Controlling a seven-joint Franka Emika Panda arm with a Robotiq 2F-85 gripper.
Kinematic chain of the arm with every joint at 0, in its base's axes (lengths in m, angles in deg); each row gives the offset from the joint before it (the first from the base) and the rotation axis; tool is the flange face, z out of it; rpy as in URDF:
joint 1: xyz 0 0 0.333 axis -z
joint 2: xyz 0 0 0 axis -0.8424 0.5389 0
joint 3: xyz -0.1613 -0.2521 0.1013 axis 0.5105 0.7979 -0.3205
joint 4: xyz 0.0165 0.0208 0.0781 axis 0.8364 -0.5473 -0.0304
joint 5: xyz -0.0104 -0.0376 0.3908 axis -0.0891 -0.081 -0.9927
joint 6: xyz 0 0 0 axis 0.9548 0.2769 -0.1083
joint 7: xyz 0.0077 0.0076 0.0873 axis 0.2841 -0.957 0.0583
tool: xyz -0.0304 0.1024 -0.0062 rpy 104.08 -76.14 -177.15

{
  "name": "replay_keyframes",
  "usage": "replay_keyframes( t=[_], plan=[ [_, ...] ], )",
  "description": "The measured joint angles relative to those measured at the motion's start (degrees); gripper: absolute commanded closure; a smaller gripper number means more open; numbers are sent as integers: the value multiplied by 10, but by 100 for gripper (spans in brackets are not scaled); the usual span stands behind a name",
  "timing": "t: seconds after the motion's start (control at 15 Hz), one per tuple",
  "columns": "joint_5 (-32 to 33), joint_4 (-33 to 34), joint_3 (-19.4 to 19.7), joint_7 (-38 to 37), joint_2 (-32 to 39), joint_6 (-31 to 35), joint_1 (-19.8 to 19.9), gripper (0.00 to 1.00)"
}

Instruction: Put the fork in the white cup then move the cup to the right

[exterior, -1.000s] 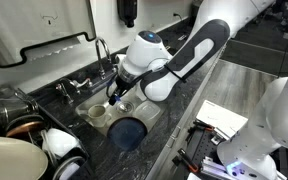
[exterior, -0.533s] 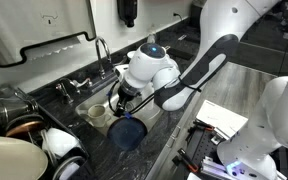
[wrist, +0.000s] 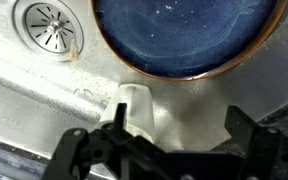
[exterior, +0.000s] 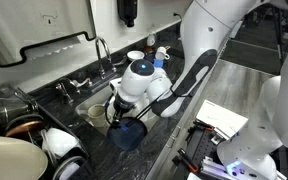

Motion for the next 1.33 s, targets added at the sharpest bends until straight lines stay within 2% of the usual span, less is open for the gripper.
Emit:
replay_keyframes(
  t=[0.27, 0.53, 1.13, 1.2, 1.27, 1.33],
  plan=[
    [-8, 49, 2, -17, 88, 17, -12, 0],
    [-20, 90, -3, -16, 150, 34, 6, 0],
    [-21, 147, -21, -14, 164, 34, 57, 0],
    [-21, 150, -25, -12, 165, 34, 60, 25],
    [-21, 153, -29, -10, 165, 33, 63, 26],
    [-21, 154, -34, -9, 167, 33, 66, 34]
  ],
)
